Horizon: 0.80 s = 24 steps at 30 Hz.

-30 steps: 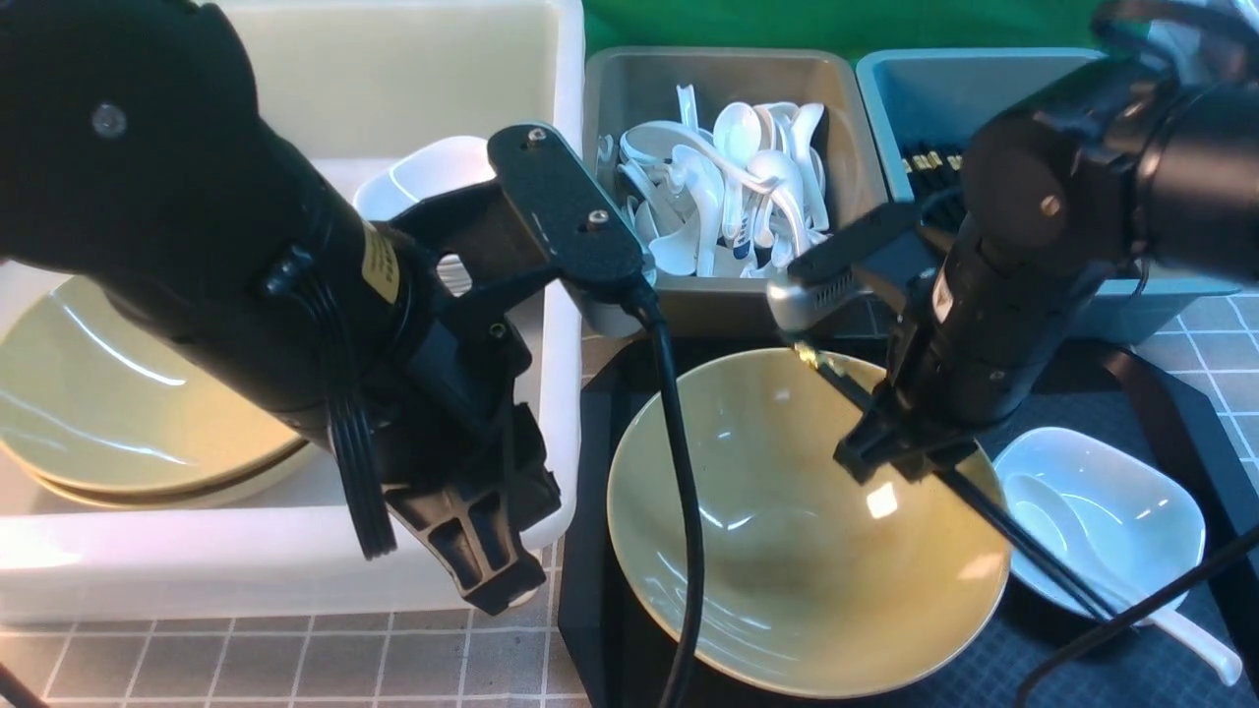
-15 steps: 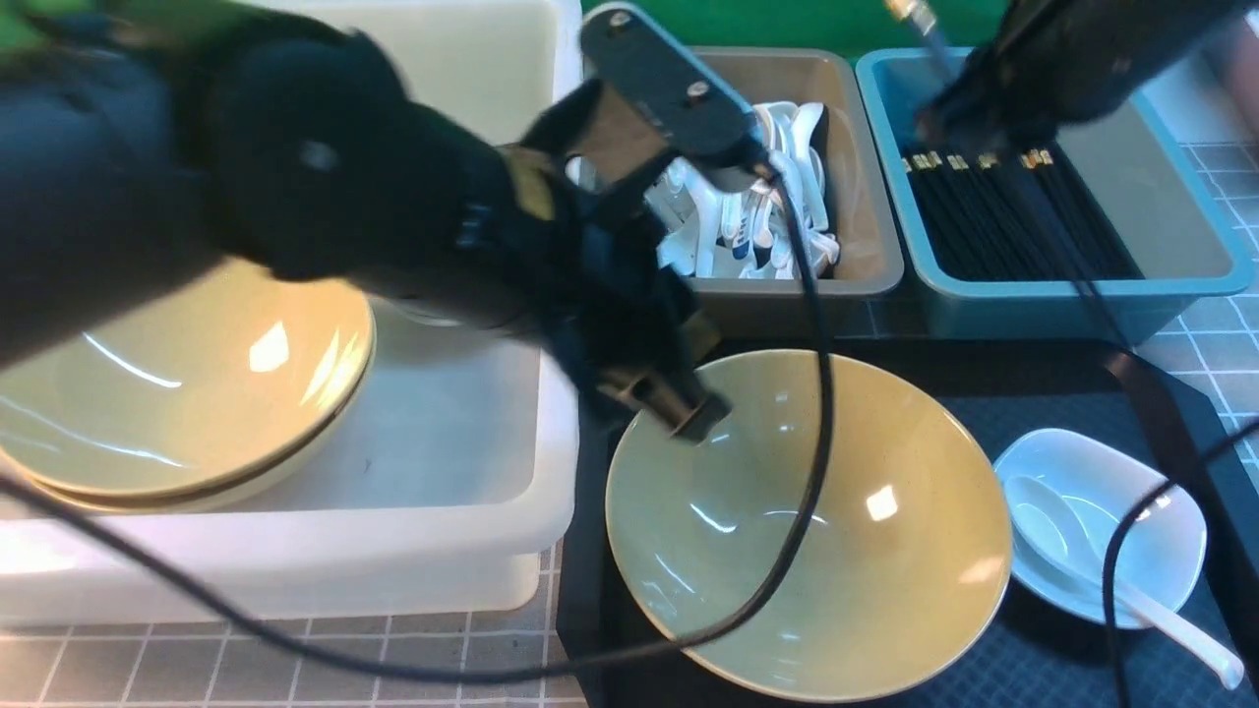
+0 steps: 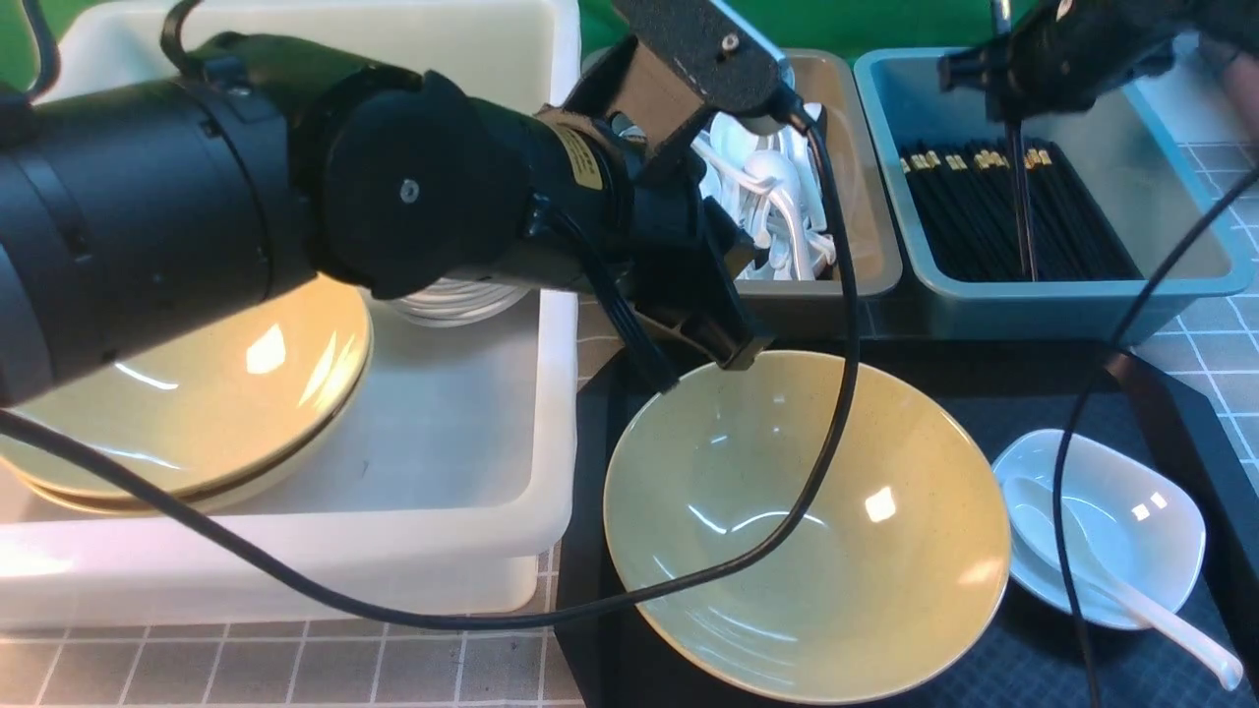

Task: On grey table put chopsticks spoon bowls plates into blue grey white boxes.

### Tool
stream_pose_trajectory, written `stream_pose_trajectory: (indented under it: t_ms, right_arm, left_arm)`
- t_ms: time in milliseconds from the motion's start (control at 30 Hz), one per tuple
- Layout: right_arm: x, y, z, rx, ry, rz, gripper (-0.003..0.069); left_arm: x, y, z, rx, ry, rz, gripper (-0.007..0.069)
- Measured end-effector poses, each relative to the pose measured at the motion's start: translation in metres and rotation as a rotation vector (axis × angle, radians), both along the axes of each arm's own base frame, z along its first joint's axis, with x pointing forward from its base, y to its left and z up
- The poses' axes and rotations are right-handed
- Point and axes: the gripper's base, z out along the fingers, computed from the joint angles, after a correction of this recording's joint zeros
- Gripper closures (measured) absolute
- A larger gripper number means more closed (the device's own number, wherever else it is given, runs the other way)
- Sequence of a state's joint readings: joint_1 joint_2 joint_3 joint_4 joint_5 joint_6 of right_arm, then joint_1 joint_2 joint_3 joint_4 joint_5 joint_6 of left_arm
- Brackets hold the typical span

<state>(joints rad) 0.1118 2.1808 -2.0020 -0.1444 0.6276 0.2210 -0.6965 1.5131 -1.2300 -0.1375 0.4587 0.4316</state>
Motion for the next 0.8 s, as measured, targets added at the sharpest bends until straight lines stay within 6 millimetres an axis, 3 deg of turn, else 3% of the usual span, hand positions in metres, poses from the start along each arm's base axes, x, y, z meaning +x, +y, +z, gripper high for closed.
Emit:
stream_pose_trajectory:
  t_ms: [100,200,233,267,333,400,467,567,700,800]
  right_arm:
    - [0.005,-0.002,-0.021,-0.016,0.089,-0.005,0.0521]
    - [0.0,-0.002,-0.022,-0.033,0.16,0.005,0.0447]
    - [-0.006,-0.001,-0.017,-0.062,0.221,0.036,0.0363]
    - [-0.01,0.0,-0.013,-0.08,0.255,0.057,0.0331]
    - [-0.013,0.0,-0.01,-0.098,0.275,0.079,0.0309]
    - [-0.03,0.004,0.014,-0.159,0.377,0.173,0.023]
    - [-0.035,0.007,0.027,-0.174,0.37,0.203,0.0213]
    - [-0.054,0.014,0.066,-0.172,0.289,0.251,0.0199]
    - [-0.086,0.02,0.096,-0.151,0.252,0.306,0.0198]
    - [-0.131,0.022,0.111,-0.146,0.267,0.358,0.0199]
  left_arm:
    - [-0.001,0.002,-0.003,0.034,0.019,-0.008,0.0635]
    - [-0.002,0.004,-0.003,0.047,0.034,-0.004,0.0635]
    - [-0.004,0.007,0.0,0.046,0.043,0.002,0.0635]
    - [-0.006,0.01,0.003,0.042,0.047,0.005,0.0635]
    - [-0.009,0.013,0.008,0.034,0.043,0.007,0.0635]
    - [-0.02,0.03,0.027,0.018,0.047,0.026,0.0635]
    - [-0.025,0.041,0.036,0.007,0.048,0.042,0.0635]
    - [-0.041,0.065,0.057,-0.024,0.045,0.081,0.0635]
    - [-0.059,0.081,0.058,-0.015,0.069,0.09,0.0635]
    - [-0.073,0.09,0.044,0.001,0.13,0.087,0.0635]
